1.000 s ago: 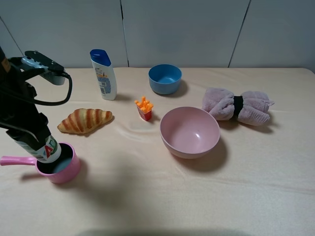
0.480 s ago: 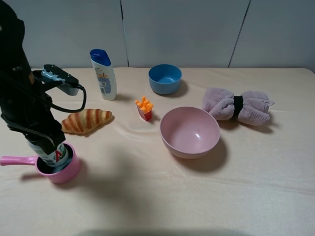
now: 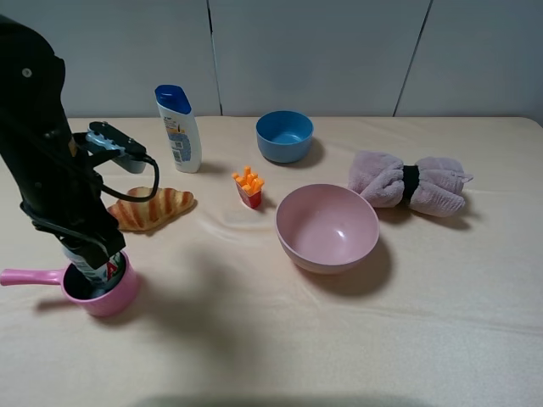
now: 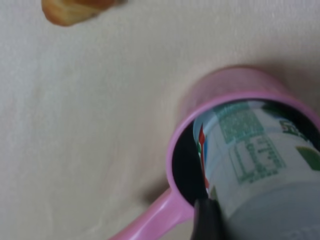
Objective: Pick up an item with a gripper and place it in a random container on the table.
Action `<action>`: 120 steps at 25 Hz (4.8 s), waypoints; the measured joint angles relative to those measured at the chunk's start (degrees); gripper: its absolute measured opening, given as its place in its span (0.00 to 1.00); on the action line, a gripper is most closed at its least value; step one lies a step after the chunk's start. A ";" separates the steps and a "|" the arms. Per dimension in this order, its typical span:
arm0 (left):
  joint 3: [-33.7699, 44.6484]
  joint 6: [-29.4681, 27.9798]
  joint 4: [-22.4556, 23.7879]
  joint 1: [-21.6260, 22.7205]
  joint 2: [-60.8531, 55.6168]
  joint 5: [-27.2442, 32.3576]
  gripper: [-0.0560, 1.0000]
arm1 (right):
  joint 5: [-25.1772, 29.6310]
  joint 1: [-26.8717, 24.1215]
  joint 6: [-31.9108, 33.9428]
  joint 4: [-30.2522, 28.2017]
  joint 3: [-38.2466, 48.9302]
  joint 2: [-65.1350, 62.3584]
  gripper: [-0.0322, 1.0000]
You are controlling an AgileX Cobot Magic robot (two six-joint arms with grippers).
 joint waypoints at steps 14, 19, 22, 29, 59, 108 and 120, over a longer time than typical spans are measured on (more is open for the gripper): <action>4.23 -1.01 -0.41 0.00 0.00 -3.78 0.58 | 0.00 0.00 0.00 0.05 0.00 0.00 0.70; 4.23 -1.01 -0.41 0.00 0.00 -3.78 0.80 | 0.00 0.00 0.00 0.05 0.00 0.00 0.70; 4.23 -1.01 -0.41 0.00 0.00 -3.78 0.86 | 0.00 0.00 0.00 0.10 0.00 0.00 0.70; 4.23 -1.08 -1.05 0.00 -0.95 -3.78 0.88 | 0.00 0.00 0.00 0.10 0.00 0.00 0.70; -1.42 -3.62 -5.77 0.00 -29.15 4.13 0.89 | 0.00 0.00 0.00 0.15 0.00 0.00 0.70; 20.79 -3.73 -7.87 29.89 -89.53 8.42 0.92 | 0.00 0.00 0.00 0.15 0.00 0.00 0.70; 20.90 -3.51 -7.87 29.89 -90.70 8.42 0.92 | 0.00 0.00 0.00 0.15 0.00 0.00 0.70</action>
